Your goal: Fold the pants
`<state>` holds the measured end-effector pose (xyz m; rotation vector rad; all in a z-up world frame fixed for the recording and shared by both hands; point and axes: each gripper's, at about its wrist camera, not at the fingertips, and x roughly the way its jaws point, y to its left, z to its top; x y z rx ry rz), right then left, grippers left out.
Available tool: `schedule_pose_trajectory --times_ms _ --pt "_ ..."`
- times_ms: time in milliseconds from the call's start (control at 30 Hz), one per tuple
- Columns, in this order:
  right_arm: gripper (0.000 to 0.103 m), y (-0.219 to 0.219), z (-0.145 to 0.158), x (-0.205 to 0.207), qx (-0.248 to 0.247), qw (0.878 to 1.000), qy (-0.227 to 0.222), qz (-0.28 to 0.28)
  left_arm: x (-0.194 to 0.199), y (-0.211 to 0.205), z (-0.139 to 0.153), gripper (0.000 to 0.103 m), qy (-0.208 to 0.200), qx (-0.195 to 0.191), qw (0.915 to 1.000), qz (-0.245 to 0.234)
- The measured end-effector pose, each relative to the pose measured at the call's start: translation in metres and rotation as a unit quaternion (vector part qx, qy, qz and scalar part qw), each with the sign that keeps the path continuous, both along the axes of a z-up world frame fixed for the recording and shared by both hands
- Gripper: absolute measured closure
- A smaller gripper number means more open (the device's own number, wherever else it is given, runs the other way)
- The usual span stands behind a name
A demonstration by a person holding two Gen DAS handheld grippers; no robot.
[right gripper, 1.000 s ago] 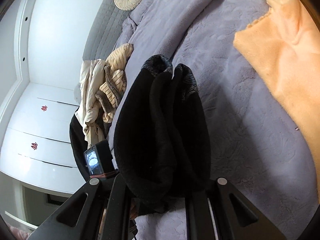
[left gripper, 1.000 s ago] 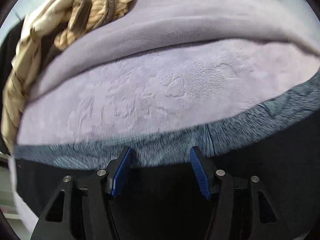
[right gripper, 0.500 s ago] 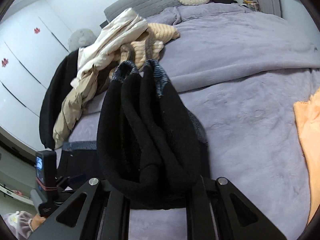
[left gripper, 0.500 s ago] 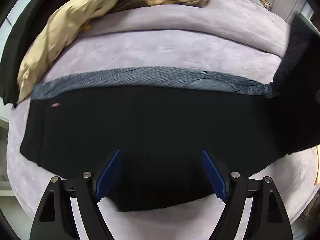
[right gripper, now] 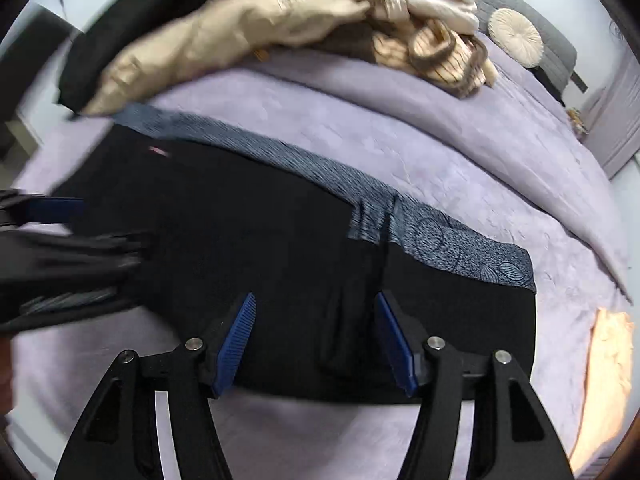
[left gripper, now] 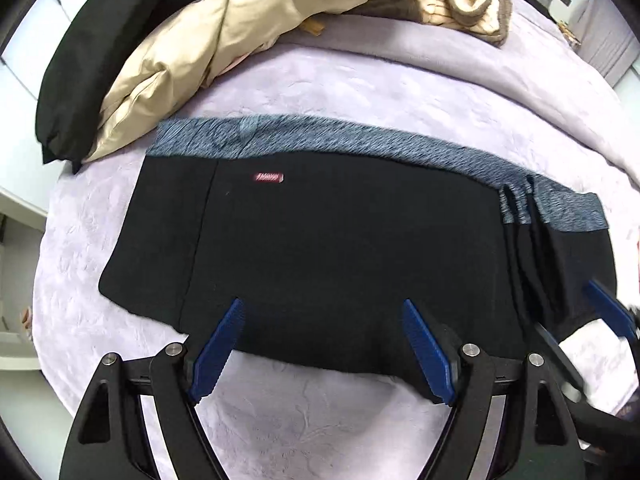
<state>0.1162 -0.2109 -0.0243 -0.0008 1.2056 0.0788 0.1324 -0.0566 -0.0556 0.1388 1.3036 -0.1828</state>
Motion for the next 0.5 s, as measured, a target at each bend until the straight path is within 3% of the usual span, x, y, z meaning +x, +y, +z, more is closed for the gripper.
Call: schedule_pose_trajectory --times_ms 33,100,200,267,300,433,500 --pt "0.036 -0.020 0.003 -0.003 0.044 0.998 0.006 -0.034 0.001 -0.005 0.001 0.021 0.001 -0.009 0.9999 -0.007" --pt "0.036 -0.077 -0.006 -0.012 0.154 0.977 0.032 -0.141 0.004 -0.018 0.001 0.021 0.008 -0.032 0.9991 -0.025" --pt "0.036 -0.150 -0.040 -0.037 0.281 0.915 0.071 -0.279 0.003 -0.053 0.001 0.021 0.027 -0.080 0.9941 -0.069" --pt "0.039 -0.176 -0.054 -0.053 0.326 0.890 0.062 -0.314 0.000 -0.085 -0.005 0.021 0.055 -0.115 0.9869 -0.098" --pt "0.040 -0.182 -0.059 -0.056 0.337 0.882 0.065 -0.321 0.000 -0.098 -0.009 0.021 0.064 -0.122 0.9844 -0.109" --pt "0.050 -0.200 -0.086 -0.064 0.414 0.829 0.066 -0.371 0.006 -0.138 -0.034 0.021 0.078 -0.114 0.9814 -0.134" --pt "0.063 -0.203 -0.100 -0.063 0.433 0.810 0.071 -0.389 0.009 -0.148 -0.044 0.046 0.088 -0.113 0.9803 -0.136"
